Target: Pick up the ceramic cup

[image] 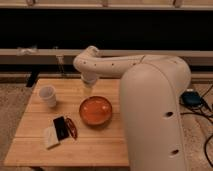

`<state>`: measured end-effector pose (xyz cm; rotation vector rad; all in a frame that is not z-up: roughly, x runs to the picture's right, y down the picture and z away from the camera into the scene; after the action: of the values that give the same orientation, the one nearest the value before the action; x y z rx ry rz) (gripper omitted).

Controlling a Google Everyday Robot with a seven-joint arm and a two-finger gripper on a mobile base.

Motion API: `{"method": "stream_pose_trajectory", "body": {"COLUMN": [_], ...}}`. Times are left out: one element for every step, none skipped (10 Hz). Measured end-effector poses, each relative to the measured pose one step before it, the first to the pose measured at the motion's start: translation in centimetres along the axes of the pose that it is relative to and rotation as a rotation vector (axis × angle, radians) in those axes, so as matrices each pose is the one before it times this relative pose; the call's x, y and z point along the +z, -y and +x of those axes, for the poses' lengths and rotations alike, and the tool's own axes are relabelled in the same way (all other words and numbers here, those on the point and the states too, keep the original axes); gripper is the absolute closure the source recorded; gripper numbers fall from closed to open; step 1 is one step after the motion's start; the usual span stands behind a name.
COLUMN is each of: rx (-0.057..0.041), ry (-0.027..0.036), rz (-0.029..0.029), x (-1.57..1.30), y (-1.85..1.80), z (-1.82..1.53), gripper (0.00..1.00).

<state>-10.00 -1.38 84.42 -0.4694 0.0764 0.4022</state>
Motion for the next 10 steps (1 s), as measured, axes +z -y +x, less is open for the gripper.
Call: {"method": "stream_pose_trajectory", "body": {"rx": [-0.02154,-0.02683,-0.03286,-0.02039,-0.03227,-0.04052,-0.03340,-0.02706,-0.02888,-0.02630], "ry": [0.00173,0.00295,0.00548,0.00577,0.01062,0.01404,0.01078,0.00984,0.01299,0.00757], "rz": [0.00460,0.00143,-0.00076,-0.00609,-0.00590,-0.01002,-0.00559,-0.00426,-0.00716,-0.00552], "x": [-0.074,0.051,0.083,0.057,0.021,-0.055,-0.115,-0.113,-0.033,0.080], "y": [-0.045,-0.068,0.069,-0.081,-0.026,-0.183,-0.228,-0.311,-0.452,-0.249], "z": [-1.611,-1.984,-2.433,-1.447,-2.028,-2.311,-1.696,-1.391,-1.414,-0.937], "gripper": [0.20,0.20,0.20,0.20,0.20,0.20,0.20,0.20,0.20,0.20]}}
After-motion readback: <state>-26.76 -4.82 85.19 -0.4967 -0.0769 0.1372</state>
